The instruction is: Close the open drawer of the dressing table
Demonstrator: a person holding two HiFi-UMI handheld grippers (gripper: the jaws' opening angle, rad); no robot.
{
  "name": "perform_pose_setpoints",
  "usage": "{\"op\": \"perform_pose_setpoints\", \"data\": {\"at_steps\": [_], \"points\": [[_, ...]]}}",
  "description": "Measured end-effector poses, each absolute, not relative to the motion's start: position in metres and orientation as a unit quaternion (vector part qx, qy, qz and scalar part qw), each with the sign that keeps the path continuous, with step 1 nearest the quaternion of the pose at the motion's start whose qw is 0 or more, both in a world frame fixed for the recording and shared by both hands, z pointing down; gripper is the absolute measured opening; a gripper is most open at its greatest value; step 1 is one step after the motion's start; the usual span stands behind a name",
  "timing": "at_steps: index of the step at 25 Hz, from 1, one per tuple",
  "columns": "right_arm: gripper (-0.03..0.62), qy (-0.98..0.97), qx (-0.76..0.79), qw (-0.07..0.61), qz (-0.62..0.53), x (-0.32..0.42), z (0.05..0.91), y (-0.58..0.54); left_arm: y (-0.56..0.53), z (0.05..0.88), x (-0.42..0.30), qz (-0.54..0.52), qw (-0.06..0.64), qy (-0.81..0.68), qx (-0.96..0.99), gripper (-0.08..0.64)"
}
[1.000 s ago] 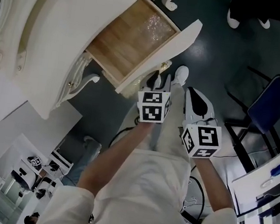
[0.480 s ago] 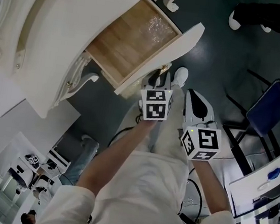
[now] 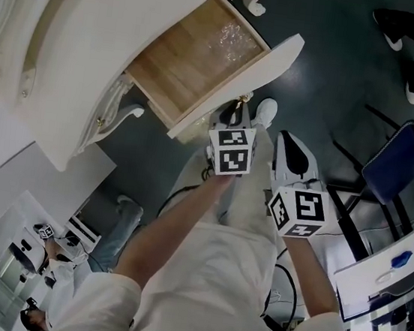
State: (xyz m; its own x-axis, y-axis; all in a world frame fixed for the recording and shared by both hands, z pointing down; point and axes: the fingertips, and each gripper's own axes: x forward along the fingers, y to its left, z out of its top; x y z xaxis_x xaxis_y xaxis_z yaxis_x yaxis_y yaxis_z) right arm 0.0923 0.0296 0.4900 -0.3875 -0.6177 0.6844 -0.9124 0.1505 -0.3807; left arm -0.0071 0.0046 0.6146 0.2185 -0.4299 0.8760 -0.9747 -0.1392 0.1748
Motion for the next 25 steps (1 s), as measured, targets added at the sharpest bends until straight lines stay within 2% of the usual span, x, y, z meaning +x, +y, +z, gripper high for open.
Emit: {"op": "perform_pose_setpoints", "data": {"at_steps": [25], "points": [[0.002,-0.753,0.499,0.193,0.382,0.079,0.493,0.0,-0.027,0.615,-0.034,0.334,0.394,-0.543,0.662,0.048]]}}
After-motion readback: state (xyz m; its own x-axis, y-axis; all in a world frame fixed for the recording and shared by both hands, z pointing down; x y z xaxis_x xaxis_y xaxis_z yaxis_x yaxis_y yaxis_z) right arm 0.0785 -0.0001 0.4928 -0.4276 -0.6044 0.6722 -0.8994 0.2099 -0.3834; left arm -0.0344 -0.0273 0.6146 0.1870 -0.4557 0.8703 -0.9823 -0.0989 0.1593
